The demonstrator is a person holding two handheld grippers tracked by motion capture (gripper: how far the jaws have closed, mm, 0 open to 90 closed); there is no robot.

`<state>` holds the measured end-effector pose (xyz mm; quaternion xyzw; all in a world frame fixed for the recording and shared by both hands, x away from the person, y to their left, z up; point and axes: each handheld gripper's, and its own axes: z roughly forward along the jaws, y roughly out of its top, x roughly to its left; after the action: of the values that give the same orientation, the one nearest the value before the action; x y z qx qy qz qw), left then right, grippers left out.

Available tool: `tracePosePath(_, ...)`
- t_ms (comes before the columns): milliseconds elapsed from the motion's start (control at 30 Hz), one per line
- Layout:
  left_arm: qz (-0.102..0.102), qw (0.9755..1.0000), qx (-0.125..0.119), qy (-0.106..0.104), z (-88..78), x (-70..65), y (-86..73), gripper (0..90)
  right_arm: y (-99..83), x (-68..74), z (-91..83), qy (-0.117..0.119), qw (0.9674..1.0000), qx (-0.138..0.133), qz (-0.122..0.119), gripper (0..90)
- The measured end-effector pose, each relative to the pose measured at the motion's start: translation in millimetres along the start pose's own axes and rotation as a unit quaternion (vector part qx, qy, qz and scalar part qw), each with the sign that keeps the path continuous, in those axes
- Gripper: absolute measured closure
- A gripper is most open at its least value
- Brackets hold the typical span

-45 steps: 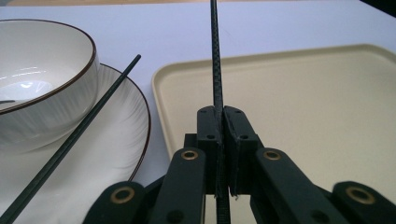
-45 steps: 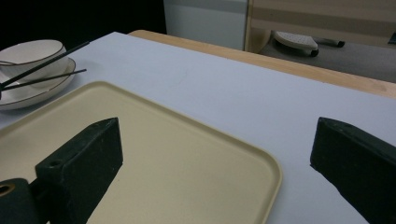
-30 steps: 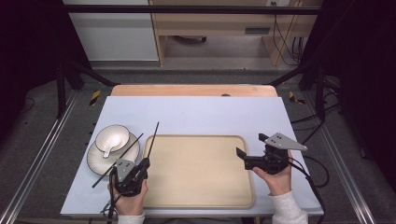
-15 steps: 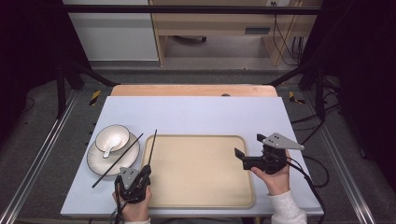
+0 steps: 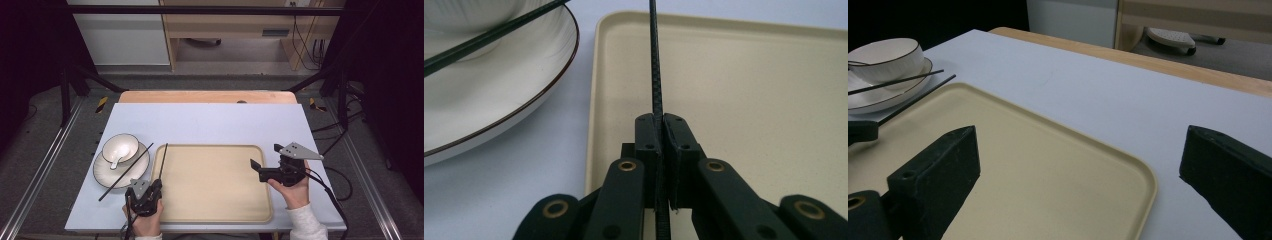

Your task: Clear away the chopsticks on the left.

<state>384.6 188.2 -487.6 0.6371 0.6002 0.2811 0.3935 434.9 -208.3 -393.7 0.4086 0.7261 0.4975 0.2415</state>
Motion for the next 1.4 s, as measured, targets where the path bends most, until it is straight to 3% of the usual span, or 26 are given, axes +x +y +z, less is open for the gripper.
tracePosePath(333, 0.001, 0.9998, 0.022, 0.002, 4.1, -0.2, -0.4, 85.0, 0.2, 0.1, -0.7, 0.001, 1.0, 0.0, 0.001, 3.0)
tracePosePath(600, 0.002, 0.9997, 0.024, -0.006, 4.2, 0.3, 0.8, 83.0, 0.4, 0.1, -1.0, 0.0, 1.0, -0.002, 0.001, 2.9)
tracePosePath(700, 0.009, 0.9998, 0.013, -0.011, 1.7, 0.6, 4.6, 79.5, 0.4, -0.2, -1.5, 0.0, 1.0, -0.001, 0.0, 2.9)
tracePosePath(900, 0.02, 0.9985, -0.018, -0.048, -8.8, 4.9, 24.8, 70.5, 0.6, 0.0, -2.6, -0.001, 1.0, -0.003, 0.002, 2.8)
tracePosePath(1033, 0.032, 0.9957, -0.04, -0.077, -14.4, 6.7, 38.8, 63.4, 1.3, -0.5, -4.4, -0.001, 1.0, -0.005, 0.003, 2.8)
tracePosePath(1067, 0.045, 0.9941, -0.043, -0.089, -15.9, 6.6, 44.3, 62.0, 1.5, -0.5, -4.8, -0.001, 1.0, -0.006, 0.003, 2.8)
tracePosePath(1100, 0.042, 0.998, -0.044, 0.016, -22.4, 5.8, 46.3, 60.0, 1.7, -0.8, -5.3, -0.002, 1.0, -0.007, 0.003, 2.8)
tracePosePath(1133, 0.029, 0.9982, -0.043, 0.03, -24.4, 2.7, 48.6, 57.9, 1.7, -1.2, -5.5, -0.001, 1.0, -0.007, 0.002, 2.8)
tracePosePath(1167, 0.017, 0.9989, -0.039, 0.018, -25.3, 0.5, 50.9, 55.6, 1.9, -1.2, -5.6, -0.002, 1.0, -0.008, 0.003, 2.8)
tracePosePath(1200, 0.08, 0.9873, -0.039, -0.132, -16.6, 7.5, 57.4, 53.8, 1.9, -1.1, -5.9, -0.002, 1.0, -0.008, 0.004, 2.8)
tracePosePath(1267, 0.098, 0.9821, -0.036, -0.157, -16.1, 10.3, 63.4, 51.1, 2.2, -0.9, -6.6, -0.001, 0.9999, -0.009, 0.005, 2.8)
tracePosePath(1300, 0.088, 0.9814, -0.026, -0.169, -15.9, 9.9, 64.9, 49.1, 2.3, -1.3, -6.8, -0.001, 0.9999, -0.011, 0.004, 2.8)
tracePosePath(1367, 0.096, 0.98, -0.019, -0.174, -15.7, 12.7, 67.9, 44.5, 2.8, -1.6, -7.9, -0.002, 0.9999, -0.012, 0.004, 2.8)
tracePosePath(1400, 0.105, 0.978, -0.024, -0.179, -15.8, 16.4, 69.5, 43.7, 3.1, -2.1, -8.5, -0.002, 0.9999, -0.013, 0.004, 2.8)
